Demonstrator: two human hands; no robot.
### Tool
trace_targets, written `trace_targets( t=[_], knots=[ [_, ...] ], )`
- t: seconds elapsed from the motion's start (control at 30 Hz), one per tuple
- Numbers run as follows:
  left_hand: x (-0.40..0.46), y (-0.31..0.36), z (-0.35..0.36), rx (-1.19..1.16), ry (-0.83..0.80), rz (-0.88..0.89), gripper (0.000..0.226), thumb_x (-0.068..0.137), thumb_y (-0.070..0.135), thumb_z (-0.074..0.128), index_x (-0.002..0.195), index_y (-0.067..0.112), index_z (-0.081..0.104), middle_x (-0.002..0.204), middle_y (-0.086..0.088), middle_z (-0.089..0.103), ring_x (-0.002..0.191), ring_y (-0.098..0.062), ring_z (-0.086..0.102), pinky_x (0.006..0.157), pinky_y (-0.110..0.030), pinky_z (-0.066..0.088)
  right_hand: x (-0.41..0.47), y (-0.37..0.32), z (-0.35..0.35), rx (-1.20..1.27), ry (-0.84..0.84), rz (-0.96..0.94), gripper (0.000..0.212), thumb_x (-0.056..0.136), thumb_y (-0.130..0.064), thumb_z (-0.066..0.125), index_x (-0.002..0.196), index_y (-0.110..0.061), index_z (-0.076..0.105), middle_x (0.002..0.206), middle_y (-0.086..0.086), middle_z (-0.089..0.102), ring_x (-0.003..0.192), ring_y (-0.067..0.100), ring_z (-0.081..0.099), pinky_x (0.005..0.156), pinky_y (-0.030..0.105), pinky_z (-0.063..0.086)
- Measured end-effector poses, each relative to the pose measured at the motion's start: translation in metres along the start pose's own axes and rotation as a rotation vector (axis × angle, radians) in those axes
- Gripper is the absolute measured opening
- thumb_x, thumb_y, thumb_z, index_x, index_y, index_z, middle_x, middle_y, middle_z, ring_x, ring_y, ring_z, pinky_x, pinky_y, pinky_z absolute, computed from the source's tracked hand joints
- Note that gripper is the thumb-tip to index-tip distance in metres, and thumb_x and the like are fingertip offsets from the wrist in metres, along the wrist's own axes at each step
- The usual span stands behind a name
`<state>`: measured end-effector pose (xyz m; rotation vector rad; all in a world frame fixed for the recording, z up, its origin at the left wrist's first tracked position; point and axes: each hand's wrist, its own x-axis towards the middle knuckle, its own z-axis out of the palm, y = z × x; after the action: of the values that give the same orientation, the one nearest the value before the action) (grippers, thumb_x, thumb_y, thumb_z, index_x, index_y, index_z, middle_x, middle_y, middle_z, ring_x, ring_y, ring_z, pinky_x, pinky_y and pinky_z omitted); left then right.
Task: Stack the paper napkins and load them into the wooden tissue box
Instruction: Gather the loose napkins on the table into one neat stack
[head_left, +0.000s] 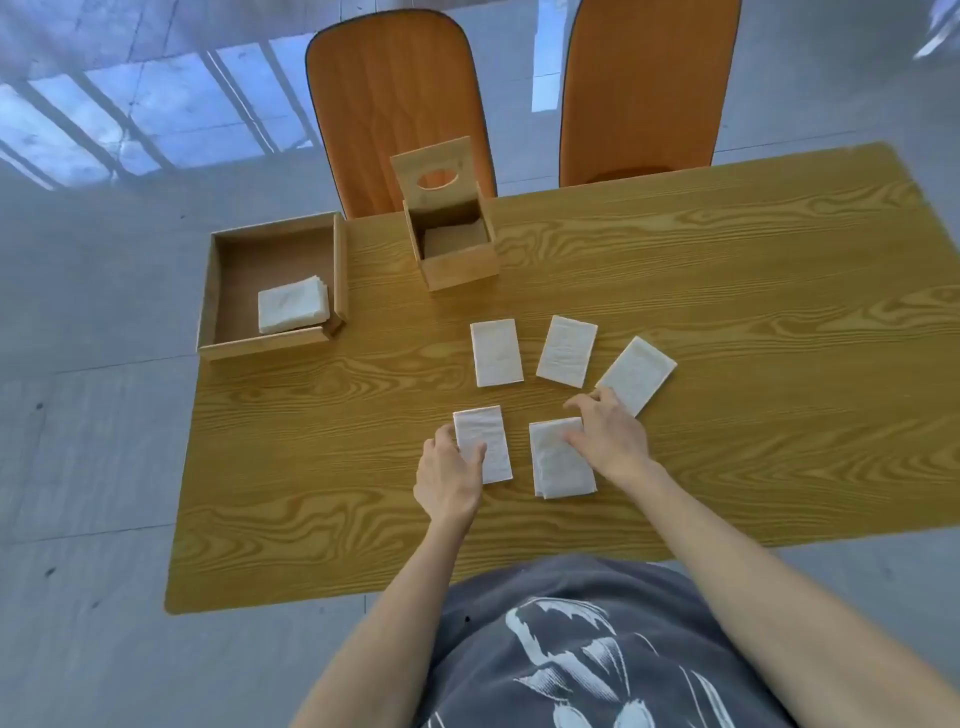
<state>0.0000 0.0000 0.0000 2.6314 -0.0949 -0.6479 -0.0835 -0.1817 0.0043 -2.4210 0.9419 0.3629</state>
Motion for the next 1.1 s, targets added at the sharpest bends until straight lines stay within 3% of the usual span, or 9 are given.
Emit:
trace_targets(
  t=[0.2, 0.37, 0.5, 0.63, 0.8, 0.9, 1.1],
  knots=[
    [0.003, 0.000, 0.006, -0.005, -0.003, -0.060, 0.055, 0.086, 0.044, 0.068, 0.130, 0.018, 0.049, 0.119, -0.004, 0.061, 0.105, -0.025, 0.063, 0.077, -0.039, 0.049, 0.003, 0.004, 0.003, -0.033, 0.001, 0.020, 0.029, 0.087, -0.034, 0.068, 0.112, -0.020, 0.064, 0.122, 0.005, 0.052, 0.117, 0.023, 0.051, 0.086, 0.034, 0.049],
    [0.012, -0.002, 0.007, -0.107, -0.040, -0.128, 0.048, 0.081, 0.044, 0.074, 0.119, 0.019, 0.057, 0.116, -0.001, 0.060, 0.100, -0.019, 0.062, 0.074, -0.033, 0.049, 0.009, 0.004, -0.003, 0.055, -0.052, 0.000, 0.011, 0.085, -0.023, 0.068, 0.095, -0.021, 0.066, 0.103, 0.001, 0.065, 0.101, 0.021, 0.060, 0.082, 0.035, 0.052],
    [0.014, -0.006, 0.008, -0.162, -0.038, -0.120, 0.039, 0.081, 0.041, 0.075, 0.112, 0.021, 0.063, 0.109, 0.003, 0.061, 0.091, -0.013, 0.059, 0.070, -0.027, 0.043, 0.013, 0.005, -0.016, 0.364, -0.233, -0.043, 0.014, 0.083, -0.019, 0.074, 0.095, -0.022, 0.067, 0.099, -0.004, 0.067, 0.096, 0.015, 0.063, 0.075, 0.025, 0.049],
    [0.017, -0.014, 0.005, -0.304, -0.028, -0.123, 0.024, 0.088, 0.036, 0.067, 0.105, 0.019, 0.069, 0.099, 0.007, 0.070, 0.088, -0.010, 0.062, 0.072, -0.024, 0.043, 0.013, -0.005, -0.027, 0.544, -0.450, -0.083, 0.014, 0.085, -0.020, 0.074, 0.099, -0.018, 0.073, 0.098, 0.001, 0.072, 0.097, 0.017, 0.067, 0.075, 0.029, 0.059],
    [0.023, -0.029, 0.003, -0.494, -0.085, -0.139, 0.023, 0.087, 0.035, 0.070, 0.103, 0.018, 0.072, 0.098, 0.005, 0.075, 0.094, -0.012, 0.070, 0.084, -0.034, 0.057, 0.011, -0.031, -0.036, 0.691, -0.689, -0.072, 0.025, 0.088, -0.019, 0.072, 0.111, -0.010, 0.068, 0.103, 0.008, 0.072, 0.096, 0.019, 0.070, 0.069, 0.027, 0.059],
    [0.025, -0.033, 0.004, -0.563, -0.134, -0.147, 0.024, 0.086, 0.036, 0.070, 0.103, 0.019, 0.074, 0.096, 0.005, 0.077, 0.091, -0.013, 0.072, 0.085, -0.041, 0.059, 0.016, -0.044, -0.031, 0.769, -0.695, -0.065, 0.028, 0.088, -0.019, 0.071, 0.114, -0.010, 0.065, 0.103, 0.010, 0.072, 0.091, 0.018, 0.072, 0.066, 0.030, 0.060],
    [0.028, -0.036, -0.002, -0.653, -0.202, -0.162, 0.005, 0.091, 0.029, 0.066, 0.091, 0.028, 0.071, 0.095, 0.000, 0.077, 0.091, -0.018, 0.073, 0.087, -0.046, 0.059, 0.031, -0.062, -0.001, 0.799, -0.569, -0.018, 0.016, 0.091, -0.014, 0.069, 0.106, -0.011, 0.066, 0.102, 0.012, 0.070, 0.092, 0.019, 0.069, 0.069, 0.037, 0.063]
  ],
)
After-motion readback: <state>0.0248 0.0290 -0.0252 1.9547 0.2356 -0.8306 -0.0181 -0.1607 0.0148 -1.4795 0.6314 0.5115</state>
